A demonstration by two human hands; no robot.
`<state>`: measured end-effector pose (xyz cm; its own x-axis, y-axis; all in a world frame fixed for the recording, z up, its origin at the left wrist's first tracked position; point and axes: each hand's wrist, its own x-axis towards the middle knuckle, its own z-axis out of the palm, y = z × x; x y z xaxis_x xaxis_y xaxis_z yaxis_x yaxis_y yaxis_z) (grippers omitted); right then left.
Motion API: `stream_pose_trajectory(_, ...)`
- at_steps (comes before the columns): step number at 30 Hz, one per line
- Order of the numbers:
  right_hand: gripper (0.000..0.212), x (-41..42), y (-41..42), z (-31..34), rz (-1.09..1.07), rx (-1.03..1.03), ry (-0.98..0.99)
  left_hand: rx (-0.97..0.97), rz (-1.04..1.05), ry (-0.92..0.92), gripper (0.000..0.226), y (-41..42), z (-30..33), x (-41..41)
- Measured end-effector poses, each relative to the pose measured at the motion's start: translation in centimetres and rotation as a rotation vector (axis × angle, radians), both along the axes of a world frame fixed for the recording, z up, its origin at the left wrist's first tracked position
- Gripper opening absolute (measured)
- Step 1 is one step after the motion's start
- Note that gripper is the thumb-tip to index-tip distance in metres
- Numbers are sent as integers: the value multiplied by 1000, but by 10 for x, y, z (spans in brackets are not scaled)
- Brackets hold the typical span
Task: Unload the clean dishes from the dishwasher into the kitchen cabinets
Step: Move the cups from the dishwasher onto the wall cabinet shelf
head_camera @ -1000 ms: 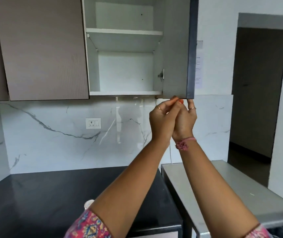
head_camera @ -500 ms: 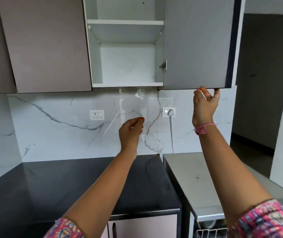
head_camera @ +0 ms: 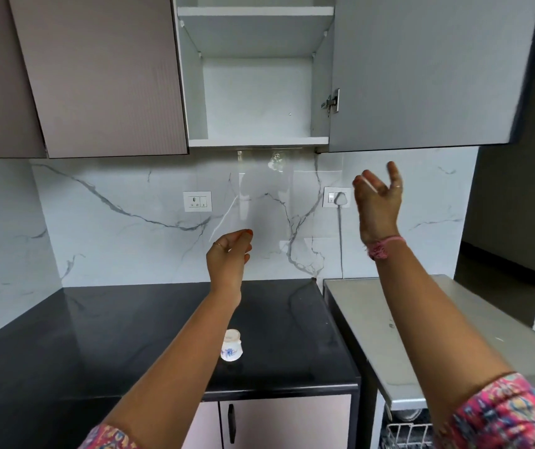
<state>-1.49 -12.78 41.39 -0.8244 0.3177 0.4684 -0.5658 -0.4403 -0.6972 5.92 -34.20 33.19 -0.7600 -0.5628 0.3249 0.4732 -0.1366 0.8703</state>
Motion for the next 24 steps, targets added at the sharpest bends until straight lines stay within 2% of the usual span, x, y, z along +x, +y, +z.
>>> stream_pose_trajectory(4,53,-18,-58,-38,106,118,-43,-46,16,-20,5,-32,-13,-12)
stream_pose_trajectory(9,39,-44,-133,-106,156,383,-127,-172,52,-122,4,-95,-51,-40)
stream_pose_trajectory(13,38,-67,-187,-181,178,469,-292,-397,72,-261,13,-158,-100,-67)
stream_pose_trajectory(16,37,-83,-213,-240,158,700,-393,-556,63,-378,7,-196,-144,-81)
stream_pose_trajectory(20,49,-101,-240,-304,219,905,-506,-651,-51,-575,36,-229,-208,-96)
stream_pose_trajectory(24,77,-109,-262,-347,235,957,-585,-696,-206,-723,79,-245,-256,-108)
